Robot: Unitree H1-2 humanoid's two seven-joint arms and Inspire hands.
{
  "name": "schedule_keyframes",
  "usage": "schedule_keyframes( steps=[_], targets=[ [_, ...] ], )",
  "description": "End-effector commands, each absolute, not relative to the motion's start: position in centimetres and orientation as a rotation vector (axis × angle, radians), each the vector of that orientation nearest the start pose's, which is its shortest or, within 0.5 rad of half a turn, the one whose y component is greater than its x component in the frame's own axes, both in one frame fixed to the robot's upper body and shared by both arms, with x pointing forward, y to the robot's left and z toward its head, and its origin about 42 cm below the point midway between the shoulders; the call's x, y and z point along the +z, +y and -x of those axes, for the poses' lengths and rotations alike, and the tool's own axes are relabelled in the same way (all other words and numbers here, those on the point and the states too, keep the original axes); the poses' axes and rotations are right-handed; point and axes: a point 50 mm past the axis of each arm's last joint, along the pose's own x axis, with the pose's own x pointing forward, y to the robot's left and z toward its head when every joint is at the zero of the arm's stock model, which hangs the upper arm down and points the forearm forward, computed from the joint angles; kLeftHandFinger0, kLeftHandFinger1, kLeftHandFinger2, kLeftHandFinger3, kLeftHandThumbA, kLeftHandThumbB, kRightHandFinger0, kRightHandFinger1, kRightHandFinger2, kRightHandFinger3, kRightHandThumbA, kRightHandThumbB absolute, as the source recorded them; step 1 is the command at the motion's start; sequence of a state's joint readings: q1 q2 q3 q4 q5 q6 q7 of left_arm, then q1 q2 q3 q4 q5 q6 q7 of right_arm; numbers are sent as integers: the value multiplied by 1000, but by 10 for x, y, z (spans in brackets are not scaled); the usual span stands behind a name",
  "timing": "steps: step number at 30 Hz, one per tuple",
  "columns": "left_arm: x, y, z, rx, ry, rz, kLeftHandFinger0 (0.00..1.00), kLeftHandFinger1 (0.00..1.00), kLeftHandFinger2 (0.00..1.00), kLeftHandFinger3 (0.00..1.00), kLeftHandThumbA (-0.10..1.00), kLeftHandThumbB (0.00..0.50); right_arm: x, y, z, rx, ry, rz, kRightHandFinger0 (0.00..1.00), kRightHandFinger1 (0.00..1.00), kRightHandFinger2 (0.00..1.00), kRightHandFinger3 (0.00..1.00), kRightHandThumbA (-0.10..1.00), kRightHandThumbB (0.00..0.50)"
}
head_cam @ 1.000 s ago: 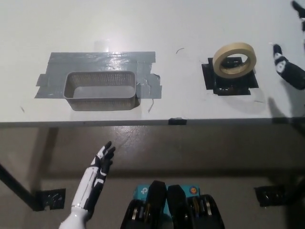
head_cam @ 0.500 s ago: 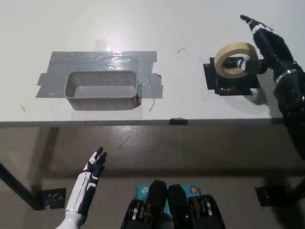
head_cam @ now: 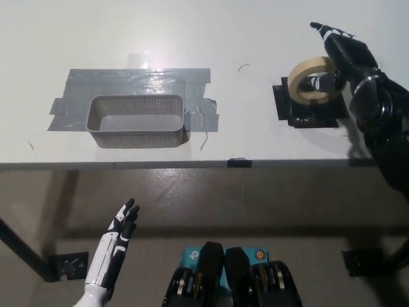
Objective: The robot picks the tape placed on the black area with right hand and places it in the small grey container.
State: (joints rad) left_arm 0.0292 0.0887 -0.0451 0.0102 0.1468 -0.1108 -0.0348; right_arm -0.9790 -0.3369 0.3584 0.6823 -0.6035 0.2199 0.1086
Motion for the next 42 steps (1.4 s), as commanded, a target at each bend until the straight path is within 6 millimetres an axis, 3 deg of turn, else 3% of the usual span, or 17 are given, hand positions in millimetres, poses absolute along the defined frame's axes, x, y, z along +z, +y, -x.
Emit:
schedule_keyframes(
  steps=[1, 7, 18, 31, 32, 34, 35, 36, 37, 38, 39, 40, 42],
  targets=[
    [100, 229, -272, -77, -123, -250, 1000, 1000, 1000, 1000, 1000, 149, 343, -200, -561, 76, -172, 1199, 1000, 1000, 1000, 1000, 697, 447],
    [101, 229, -273, -87, -131, -249, 1000, 1000, 1000, 1000, 1000, 119, 348, -195, -571, 69, -140, 1230, 1000, 1000, 1000, 1000, 672, 441],
    [104, 229, -277, -95, -139, -246, 1000, 1000, 1000, 1000, 1000, 123, 341, -188, -583, 103, -71, 1277, 1000, 1000, 1000, 1000, 662, 451],
    [111, 231, -282, -100, -157, -251, 1000, 1000, 1000, 1000, 1000, 120, 338, -193, -593, 191, 138, 1354, 1000, 1000, 1000, 1000, 435, 500],
    [111, 231, -282, -102, -158, -254, 1000, 1000, 1000, 1000, 1000, 120, 338, -195, -594, 176, 143, 1388, 1000, 1000, 1000, 1000, 404, 492],
    [111, 230, -281, -103, -155, -250, 1000, 1000, 1000, 1000, 1000, 116, 332, -202, -595, 59, 58, 1458, 1000, 1000, 1000, 1000, 162, 363],
    [111, 230, -281, -104, -155, -249, 1000, 1000, 1000, 1000, 1000, 115, 330, -203, -595, 18, 16, 1465, 1000, 1000, 1000, 1000, 55, 333],
    [112, 230, -281, -105, -158, -248, 1000, 1000, 1000, 1000, 1000, 114, 327, -206, -594, -40, -44, 1484, 568, 548, 726, 1000, -77, 324],
    [113, 230, -281, -106, -158, -245, 1000, 1000, 1000, 1000, 1000, 118, 324, -208, -593, -86, -120, 1515, 214, 291, 444, 966, -99, 306],
    [113, 230, -282, -108, -159, -244, 1000, 1000, 1000, 1000, 1000, 117, 323, -210, -592, -108, -163, 1531, 44, 154, 322, 763, -100, 293],
    [114, 230, -282, -109, -161, -246, 1000, 1000, 1000, 1000, 1000, 114, 322, -211, -591, -121, -183, 1525, 2, 47, 226, 608, -100, 270],
    [115, 230, -283, -110, -164, -248, 1000, 1000, 1000, 1000, 1000, 112, 322, -213, -591, -135, -200, 1512, 0, 10, 200, 554, -100, 263],
    [115, 230, -285, -109, -170, -250, 1000, 1000, 1000, 1000, 1000, 109, 322, -210, -590, -172, -265, 1468, 0, 12, 175, 431, -100, 235]
  ],
)
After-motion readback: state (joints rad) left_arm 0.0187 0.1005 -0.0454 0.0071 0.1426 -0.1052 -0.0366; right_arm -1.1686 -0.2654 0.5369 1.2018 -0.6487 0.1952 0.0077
